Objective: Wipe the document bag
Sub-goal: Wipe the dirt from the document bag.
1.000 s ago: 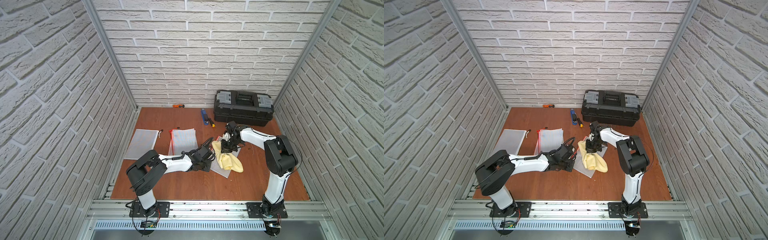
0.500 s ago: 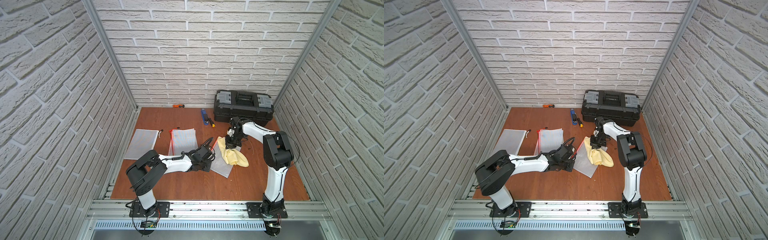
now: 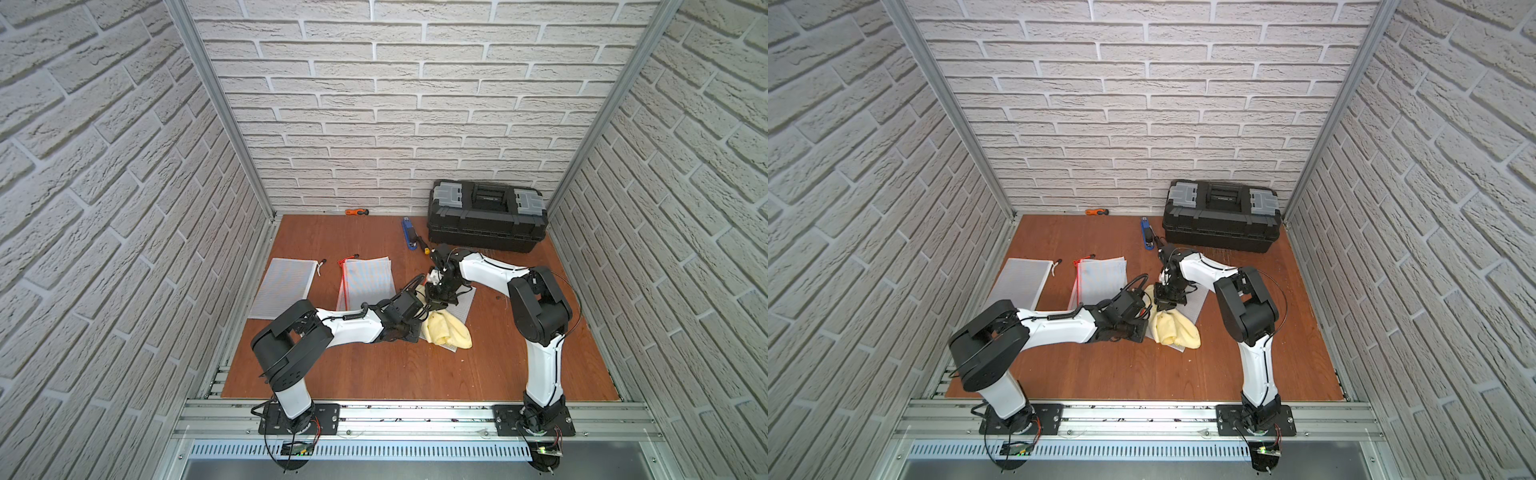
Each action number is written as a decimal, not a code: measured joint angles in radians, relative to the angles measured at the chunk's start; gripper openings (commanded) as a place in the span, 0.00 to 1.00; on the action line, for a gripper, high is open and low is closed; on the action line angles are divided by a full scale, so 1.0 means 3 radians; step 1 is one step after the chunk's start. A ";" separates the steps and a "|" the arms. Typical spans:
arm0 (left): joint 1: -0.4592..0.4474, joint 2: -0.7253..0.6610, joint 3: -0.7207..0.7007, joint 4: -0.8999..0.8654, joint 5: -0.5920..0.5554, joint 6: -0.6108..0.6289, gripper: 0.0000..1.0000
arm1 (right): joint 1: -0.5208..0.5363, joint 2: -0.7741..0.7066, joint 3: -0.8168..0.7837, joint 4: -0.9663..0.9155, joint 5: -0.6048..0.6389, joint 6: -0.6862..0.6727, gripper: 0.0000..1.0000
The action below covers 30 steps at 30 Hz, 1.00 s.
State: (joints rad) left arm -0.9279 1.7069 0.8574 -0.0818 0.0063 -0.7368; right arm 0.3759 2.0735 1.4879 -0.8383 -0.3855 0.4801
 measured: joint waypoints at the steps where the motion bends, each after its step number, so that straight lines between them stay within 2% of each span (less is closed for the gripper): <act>1: 0.0000 0.0000 -0.0001 0.0000 0.0000 0.0000 0.00 | -0.0104 0.0051 0.0088 -0.0015 0.0006 -0.0015 0.02; 9: -0.0001 -0.0010 -0.0029 0.0045 -0.0001 -0.0001 0.00 | -0.0828 0.0342 0.0615 -0.0267 0.0117 -0.0224 0.02; 13: -0.0003 -0.0010 -0.0029 0.0047 0.0000 -0.0001 0.00 | -0.0959 0.0340 0.0609 -0.0361 0.0174 -0.0282 0.02; 18: -0.0003 -0.0010 -0.0029 0.0046 0.0005 0.0000 0.00 | -0.0745 0.0088 0.0156 -0.0264 0.0158 -0.0308 0.02; 27: -0.0003 0.0025 0.0014 0.0034 0.0056 0.0006 0.00 | 0.0286 -0.0543 -0.0940 0.0114 -0.0154 -0.0064 0.02; 30: -0.0003 0.0031 0.0020 0.0032 0.0065 0.0008 0.00 | 0.0318 -0.0636 -0.1151 0.0261 -0.0323 0.0037 0.02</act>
State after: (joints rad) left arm -0.9287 1.7161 0.8635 -0.0723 0.0257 -0.7345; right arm 0.4713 1.8828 1.1427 -0.7601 -0.4824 0.4911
